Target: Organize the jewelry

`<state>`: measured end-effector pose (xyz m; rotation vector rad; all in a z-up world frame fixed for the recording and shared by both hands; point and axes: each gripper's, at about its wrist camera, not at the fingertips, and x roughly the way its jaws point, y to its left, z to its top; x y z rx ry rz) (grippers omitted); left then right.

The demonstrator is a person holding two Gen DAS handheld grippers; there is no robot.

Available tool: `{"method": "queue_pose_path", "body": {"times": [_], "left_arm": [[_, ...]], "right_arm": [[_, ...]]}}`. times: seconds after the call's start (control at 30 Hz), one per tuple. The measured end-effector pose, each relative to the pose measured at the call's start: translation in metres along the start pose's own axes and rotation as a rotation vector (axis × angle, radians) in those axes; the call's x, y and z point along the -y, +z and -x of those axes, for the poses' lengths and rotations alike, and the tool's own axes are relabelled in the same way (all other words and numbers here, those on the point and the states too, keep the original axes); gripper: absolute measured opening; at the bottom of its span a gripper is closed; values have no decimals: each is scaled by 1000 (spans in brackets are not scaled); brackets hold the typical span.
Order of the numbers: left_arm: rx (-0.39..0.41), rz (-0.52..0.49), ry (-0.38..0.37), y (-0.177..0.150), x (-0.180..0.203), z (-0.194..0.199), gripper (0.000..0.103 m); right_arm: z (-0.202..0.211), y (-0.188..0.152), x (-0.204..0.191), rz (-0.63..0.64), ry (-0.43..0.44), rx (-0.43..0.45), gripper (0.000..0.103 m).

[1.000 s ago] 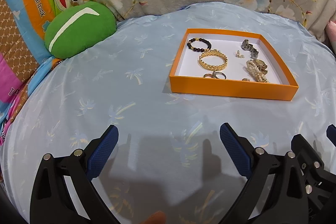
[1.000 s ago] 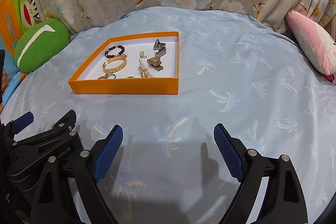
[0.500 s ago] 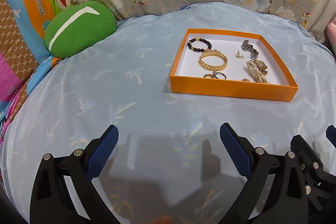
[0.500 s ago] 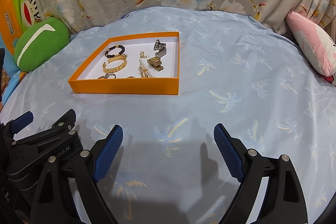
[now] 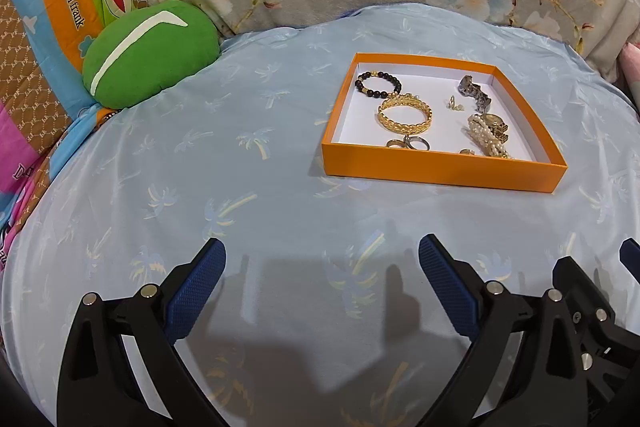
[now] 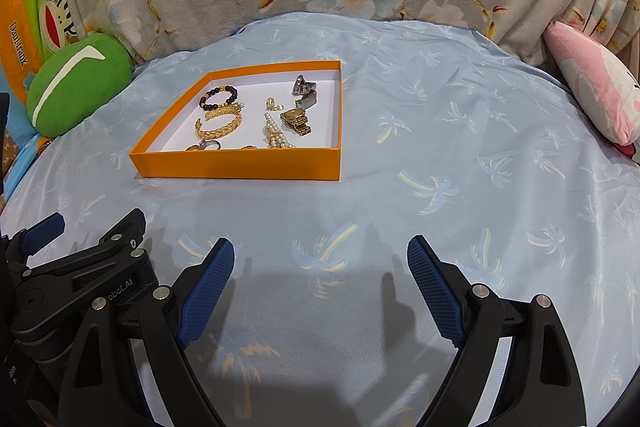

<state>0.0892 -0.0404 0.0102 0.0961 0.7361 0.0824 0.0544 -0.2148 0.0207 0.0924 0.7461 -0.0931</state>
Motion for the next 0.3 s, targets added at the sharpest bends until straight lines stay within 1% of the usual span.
{"method": "queue_pose_path", "body": {"times": [0.3], "left_arm": [[5, -3, 3, 0, -1, 1, 94]], "right_arm": [[0, 0, 0, 0, 0, 0, 86]]}}
